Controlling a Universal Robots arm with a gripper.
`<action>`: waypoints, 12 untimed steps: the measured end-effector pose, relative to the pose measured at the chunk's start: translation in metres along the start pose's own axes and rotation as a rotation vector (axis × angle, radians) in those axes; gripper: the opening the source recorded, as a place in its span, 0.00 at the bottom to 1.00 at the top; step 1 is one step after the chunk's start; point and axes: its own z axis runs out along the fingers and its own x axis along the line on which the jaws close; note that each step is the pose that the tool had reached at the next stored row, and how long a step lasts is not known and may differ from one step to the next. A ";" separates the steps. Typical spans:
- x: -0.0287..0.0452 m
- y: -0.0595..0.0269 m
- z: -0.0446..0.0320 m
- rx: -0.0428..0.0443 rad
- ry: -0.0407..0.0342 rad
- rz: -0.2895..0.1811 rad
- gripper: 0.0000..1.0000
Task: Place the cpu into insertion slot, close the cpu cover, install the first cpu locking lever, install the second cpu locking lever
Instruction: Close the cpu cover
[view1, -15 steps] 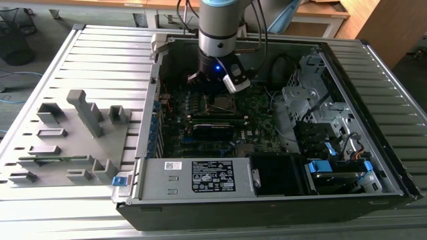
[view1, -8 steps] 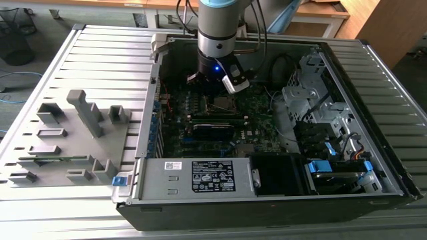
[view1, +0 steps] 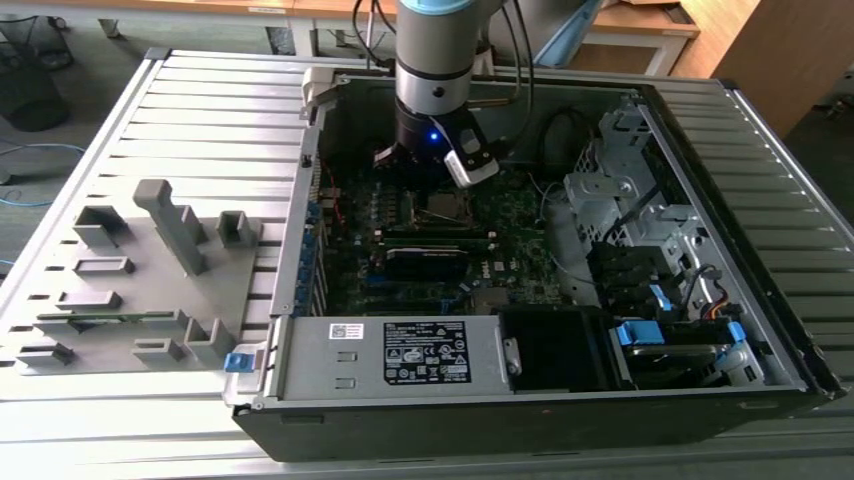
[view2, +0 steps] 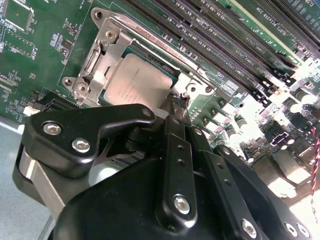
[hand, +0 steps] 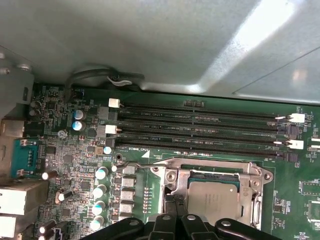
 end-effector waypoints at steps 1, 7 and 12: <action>0.0000 0.0001 -0.0015 0.0000 0.0000 0.000 0.11; -0.0002 0.0006 -0.0120 0.0000 0.0001 0.000 0.11; -0.0004 0.0011 -0.0227 0.0001 -0.0002 0.000 0.11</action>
